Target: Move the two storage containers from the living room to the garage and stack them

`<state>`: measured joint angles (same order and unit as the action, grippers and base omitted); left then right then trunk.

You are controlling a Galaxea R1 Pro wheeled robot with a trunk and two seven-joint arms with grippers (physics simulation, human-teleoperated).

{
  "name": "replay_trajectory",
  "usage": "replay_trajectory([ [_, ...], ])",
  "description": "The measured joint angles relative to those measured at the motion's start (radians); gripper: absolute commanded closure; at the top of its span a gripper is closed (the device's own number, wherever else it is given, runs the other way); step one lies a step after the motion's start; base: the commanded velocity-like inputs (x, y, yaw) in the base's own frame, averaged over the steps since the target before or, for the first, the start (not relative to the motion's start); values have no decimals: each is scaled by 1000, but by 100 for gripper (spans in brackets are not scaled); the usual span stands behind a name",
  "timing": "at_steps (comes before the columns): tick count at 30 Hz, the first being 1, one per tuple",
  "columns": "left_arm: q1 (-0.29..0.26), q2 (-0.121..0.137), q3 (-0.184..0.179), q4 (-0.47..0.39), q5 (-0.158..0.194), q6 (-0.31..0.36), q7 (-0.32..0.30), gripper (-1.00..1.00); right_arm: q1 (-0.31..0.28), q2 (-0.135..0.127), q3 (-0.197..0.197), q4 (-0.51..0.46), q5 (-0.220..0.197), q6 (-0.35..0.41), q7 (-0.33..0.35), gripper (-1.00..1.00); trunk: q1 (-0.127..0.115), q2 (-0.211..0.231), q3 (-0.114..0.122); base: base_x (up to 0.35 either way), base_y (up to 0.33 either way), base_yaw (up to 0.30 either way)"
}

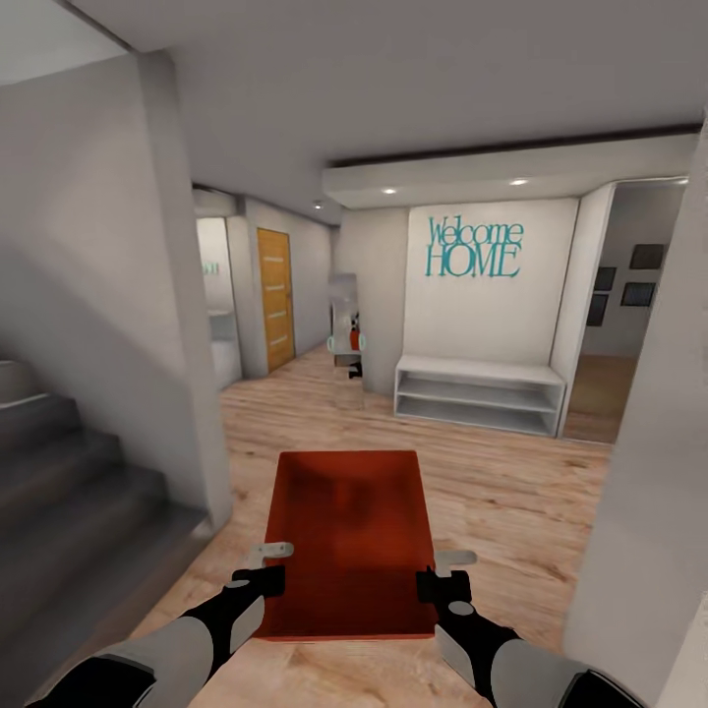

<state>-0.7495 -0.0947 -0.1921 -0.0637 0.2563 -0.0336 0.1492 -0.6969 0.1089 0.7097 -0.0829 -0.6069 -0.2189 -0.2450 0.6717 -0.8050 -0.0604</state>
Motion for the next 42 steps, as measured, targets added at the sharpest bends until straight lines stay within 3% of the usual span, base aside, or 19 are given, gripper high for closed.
replay_trajectory([
  [10, 0, 0, -1, -1, 0, 2, 0, 100, 0, 0, -1, 0, 1, 2, 0, 100, 0, 0, 0, 326, 0, -130],
  [42, 0, 0, 0, -1, 0, 3, 0, 100, 0, 0, -1, 0, 1, 3, 0, 100, 0, 0, 0, 326, 0, 29],
])
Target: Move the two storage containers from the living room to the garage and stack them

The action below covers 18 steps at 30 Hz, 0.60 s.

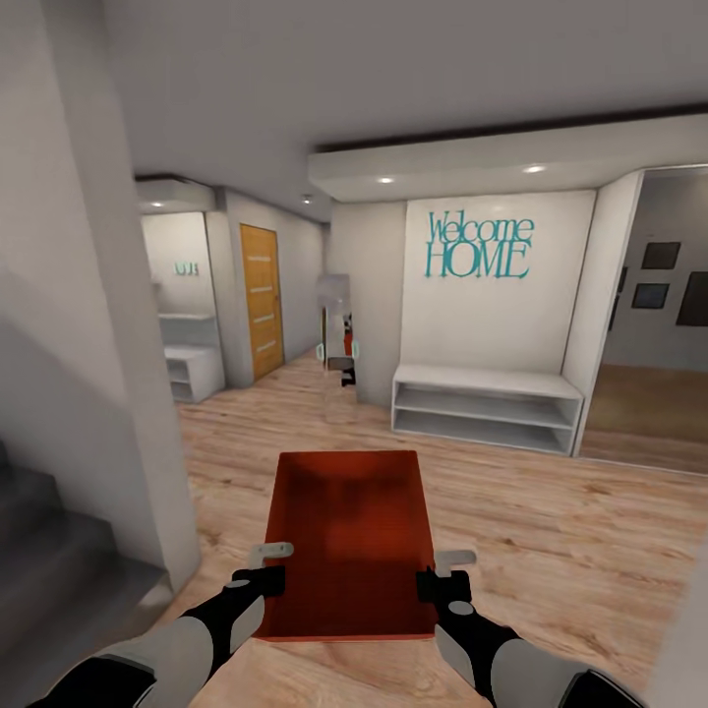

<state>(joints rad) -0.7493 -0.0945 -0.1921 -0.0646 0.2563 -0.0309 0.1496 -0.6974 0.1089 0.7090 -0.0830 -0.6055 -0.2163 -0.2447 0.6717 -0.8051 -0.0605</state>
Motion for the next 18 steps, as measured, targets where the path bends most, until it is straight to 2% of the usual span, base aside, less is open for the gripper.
replay_trajectory([
  [18, 0, 0, 0, 0, 0, 0, 0, 100, 0, 0, 0, 0, 0, -1, 0, 100, 0, 0, 0, 326, 0, 0],
])
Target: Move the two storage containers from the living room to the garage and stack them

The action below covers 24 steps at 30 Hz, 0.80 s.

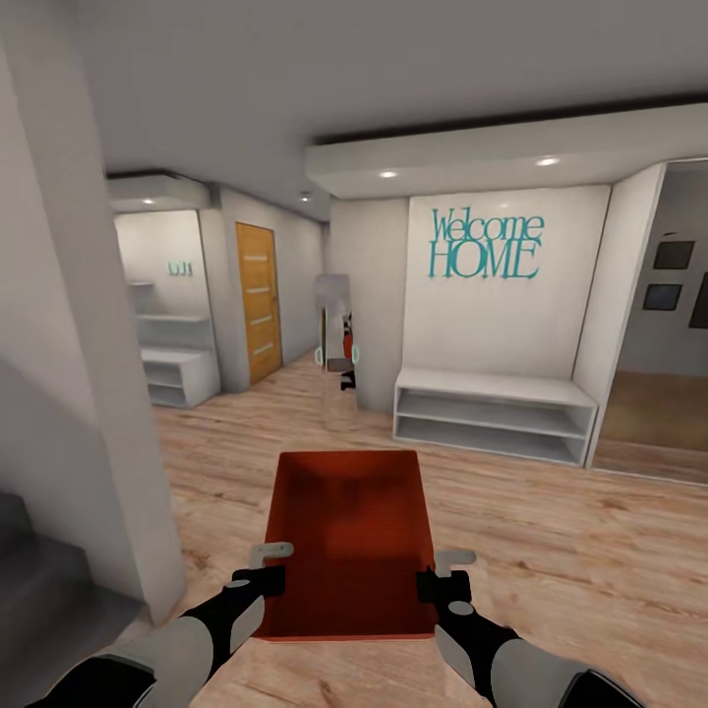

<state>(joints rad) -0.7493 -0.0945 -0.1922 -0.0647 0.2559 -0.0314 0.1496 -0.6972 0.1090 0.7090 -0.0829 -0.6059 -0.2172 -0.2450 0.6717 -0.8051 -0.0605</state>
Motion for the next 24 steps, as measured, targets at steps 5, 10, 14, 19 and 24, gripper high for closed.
replay_trajectory([
  [5, 0, 0, -1, 0, 0, 1, 0, 100, 0, 0, 0, 0, 0, 0, 0, 100, 0, 0, 0, 326, 0, 0],
  [10, 0, 0, -1, 0, 0, 1, 0, 100, 0, 0, -1, 0, 0, 0, 0, 100, 0, 0, 0, 326, 0, 0],
  [14, 0, 0, 0, 0, 0, 0, 0, 100, 0, 0, 0, 0, 0, 0, 0, 100, 0, 0, 0, 326, 0, 0],
  [19, 0, 0, 0, 0, 0, 1, 0, 100, 0, 0, -1, 0, 0, 1, 1, 100, 0, 0, 0, 326, 0, 0],
  [24, 0, 0, 0, 1, 0, -1, 0, 100, 0, 0, -1, 0, 1, 0, 0, 100, 0, 0, 0, 326, 0, 0],
])
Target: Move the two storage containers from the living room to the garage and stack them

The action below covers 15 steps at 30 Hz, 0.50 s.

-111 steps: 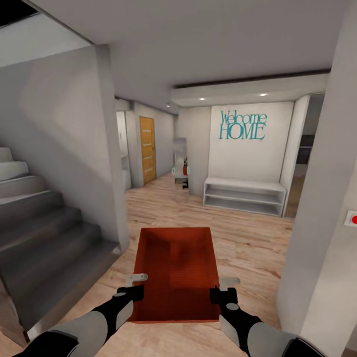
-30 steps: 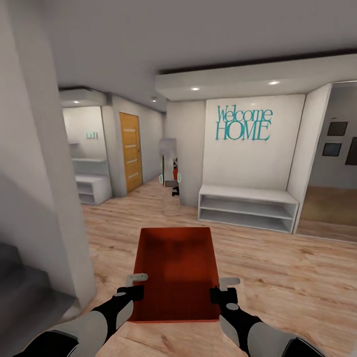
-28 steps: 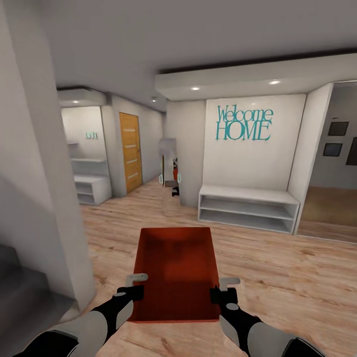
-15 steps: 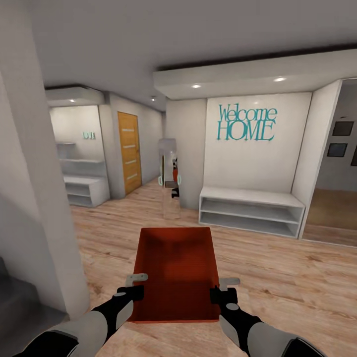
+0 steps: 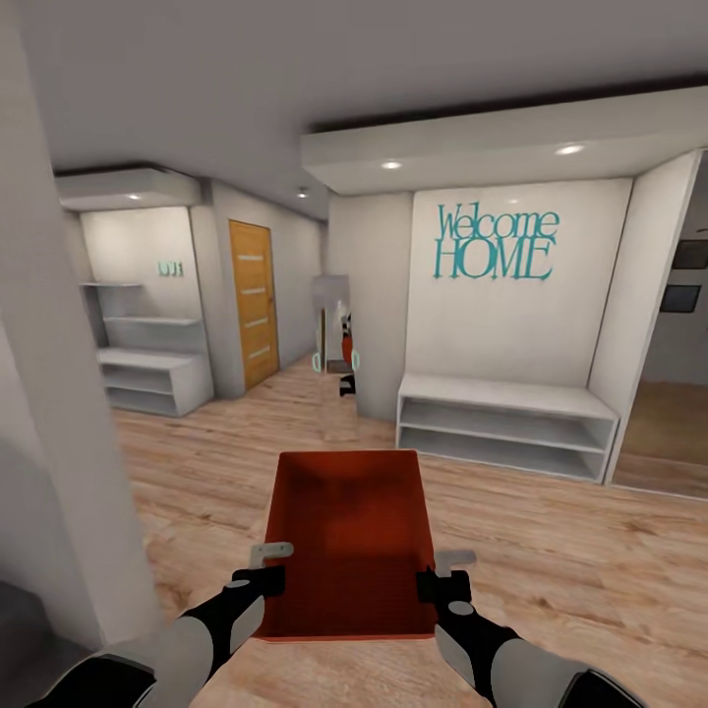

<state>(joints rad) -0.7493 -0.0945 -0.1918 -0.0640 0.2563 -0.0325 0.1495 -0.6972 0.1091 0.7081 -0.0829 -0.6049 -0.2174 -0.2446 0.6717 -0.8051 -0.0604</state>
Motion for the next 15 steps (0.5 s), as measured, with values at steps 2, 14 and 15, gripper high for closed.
replay_trajectory([
  [2, 0, 0, 0, 0, 0, 0, 0, 100, 0, 0, 0, 0, 0, 0, 0, 100, 0, 0, 0, 326, 0, 0],
  [14, 0, 0, 0, 0, 0, 0, 0, 100, 0, 0, 0, 0, 0, -1, 0, 100, 0, 0, 0, 326, 0, 0],
  [15, 0, 0, 0, 0, 0, -1, 0, 100, 0, 0, 0, 0, 0, -1, 0, 100, 0, 0, 0, 326, 0, 0],
])
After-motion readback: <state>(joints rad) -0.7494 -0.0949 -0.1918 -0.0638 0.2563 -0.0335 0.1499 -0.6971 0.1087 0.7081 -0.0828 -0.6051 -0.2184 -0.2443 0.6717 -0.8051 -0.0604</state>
